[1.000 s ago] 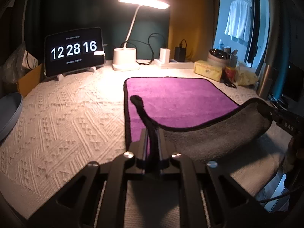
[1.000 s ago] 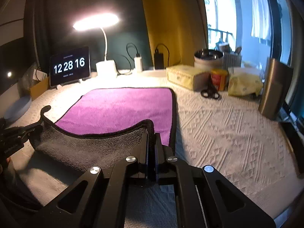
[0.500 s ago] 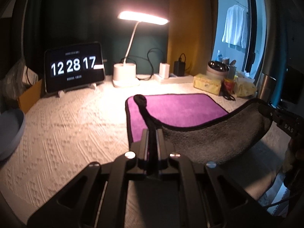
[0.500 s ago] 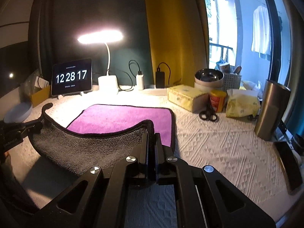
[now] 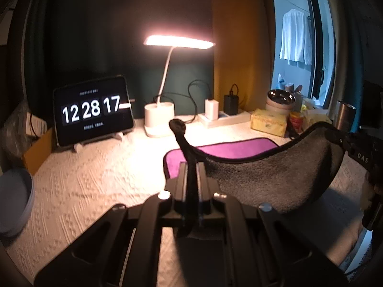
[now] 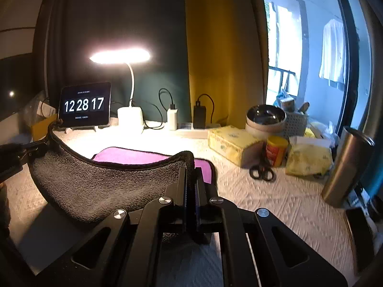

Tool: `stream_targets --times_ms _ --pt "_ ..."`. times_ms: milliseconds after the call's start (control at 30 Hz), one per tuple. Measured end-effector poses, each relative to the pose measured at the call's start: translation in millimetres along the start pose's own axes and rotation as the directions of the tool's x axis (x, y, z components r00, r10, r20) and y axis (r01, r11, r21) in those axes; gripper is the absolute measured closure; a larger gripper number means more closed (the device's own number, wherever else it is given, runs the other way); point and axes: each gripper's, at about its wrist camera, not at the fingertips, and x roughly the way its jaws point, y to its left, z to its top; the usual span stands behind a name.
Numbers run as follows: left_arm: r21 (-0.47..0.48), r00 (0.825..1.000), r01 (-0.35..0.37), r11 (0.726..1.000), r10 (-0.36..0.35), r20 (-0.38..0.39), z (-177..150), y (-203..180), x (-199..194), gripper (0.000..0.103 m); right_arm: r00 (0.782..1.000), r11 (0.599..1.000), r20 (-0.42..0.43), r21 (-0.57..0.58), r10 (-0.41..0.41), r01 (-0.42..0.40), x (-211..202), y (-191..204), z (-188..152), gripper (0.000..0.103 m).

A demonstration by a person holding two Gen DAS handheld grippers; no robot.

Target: Fold towel

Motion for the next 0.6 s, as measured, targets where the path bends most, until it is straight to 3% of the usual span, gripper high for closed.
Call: stream_targets --times_ms 600 --pt "0.003 0.997 -0.035 0.999 0.035 0.064 44 12 43 0.096 0.999 0.999 0.041 -0.037 0.002 0.0 53 -6 40 0.098"
